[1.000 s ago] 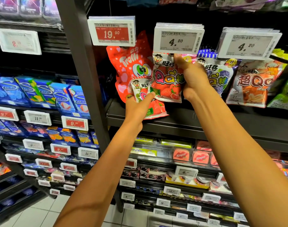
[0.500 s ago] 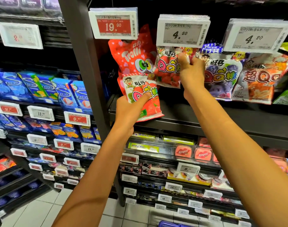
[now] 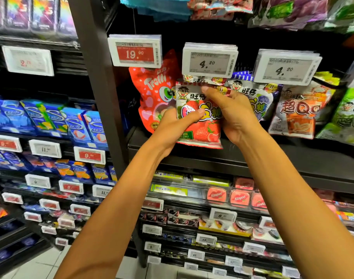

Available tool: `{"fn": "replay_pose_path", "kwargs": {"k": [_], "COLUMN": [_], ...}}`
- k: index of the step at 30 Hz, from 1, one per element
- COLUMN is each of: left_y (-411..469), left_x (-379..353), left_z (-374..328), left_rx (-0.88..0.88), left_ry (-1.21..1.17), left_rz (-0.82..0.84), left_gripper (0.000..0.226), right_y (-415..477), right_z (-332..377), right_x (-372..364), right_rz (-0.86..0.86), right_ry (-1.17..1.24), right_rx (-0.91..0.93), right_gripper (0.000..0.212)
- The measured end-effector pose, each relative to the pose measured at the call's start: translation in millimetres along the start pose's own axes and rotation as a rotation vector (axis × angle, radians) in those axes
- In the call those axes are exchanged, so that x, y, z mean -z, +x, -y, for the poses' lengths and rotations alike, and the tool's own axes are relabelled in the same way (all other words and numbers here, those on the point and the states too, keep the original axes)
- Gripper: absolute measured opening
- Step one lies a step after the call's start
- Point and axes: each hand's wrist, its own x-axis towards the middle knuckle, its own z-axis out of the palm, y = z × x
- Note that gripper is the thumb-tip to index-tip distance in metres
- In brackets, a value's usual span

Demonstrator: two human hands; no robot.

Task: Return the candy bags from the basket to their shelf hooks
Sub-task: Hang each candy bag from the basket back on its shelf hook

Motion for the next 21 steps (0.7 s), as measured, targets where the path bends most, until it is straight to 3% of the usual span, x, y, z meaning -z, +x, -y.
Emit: {"fn": "replay_pose_path", "kwargs": {"k": [3,6,10,21], "left_y": [7.0,14.8,18.4,19.7], "left_x": [-8.7,-10.6,-7.2,4.5], "left_z": [-5.1,-9.0,-8.1,-6.0], "left_rx": [0.024,0.023,-0.006,-0.074], "left_ry": [0.000,0.003,0.037,-0.031], "left_rz": [0.020,-0.005,-0.007,0.036], "left_gripper": [0.012,0.021,0.015,0.010], "right_y": [7.1,14.1,18.9,22.3], "right_z": [3.3,3.3,-2.2,-6.4], "right_x": [0.1,-1.7,-5.7,-9.5], "right_rz": [-0.079,-0.133,-0.127,-0.076], "right_ry": [0.046,0.118,0.194,0.129], "right_rx": [-0.035,-0.034,-0.019,0.111], "right_gripper": [0.009,0.018,0.013,0.032]}}
